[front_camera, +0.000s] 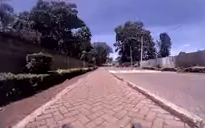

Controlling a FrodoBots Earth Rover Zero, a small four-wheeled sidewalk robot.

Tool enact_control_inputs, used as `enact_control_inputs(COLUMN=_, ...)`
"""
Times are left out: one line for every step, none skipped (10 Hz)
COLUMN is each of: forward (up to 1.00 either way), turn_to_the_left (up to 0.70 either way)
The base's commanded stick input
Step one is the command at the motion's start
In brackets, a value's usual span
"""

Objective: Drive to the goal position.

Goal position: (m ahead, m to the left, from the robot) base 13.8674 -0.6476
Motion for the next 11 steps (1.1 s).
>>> enact_control_inputs(forward=0.7, turn_to_the_left=0.0)
enact_control_inputs(forward=0.7, turn_to_the_left=0.0)
enact_control_inputs(forward=0.7, turn_to_the_left=0.0)
enact_control_inputs(forward=0.7, turn_to_the_left=0.0)
enact_control_inputs(forward=0.7, turn_to_the_left=0.0)
enact_control_inputs(forward=0.7, turn_to_the_left=0.0)
enact_control_inputs(forward=0.7, turn_to_the_left=0.0)
enact_control_inputs(forward=0.7, turn_to_the_left=-0.02)
enact_control_inputs(forward=0.7, turn_to_the_left=-0.17)
enact_control_inputs(forward=0.7, turn_to_the_left=-0.33)
enact_control_inputs(forward=0.7, turn_to_the_left=-0.21)
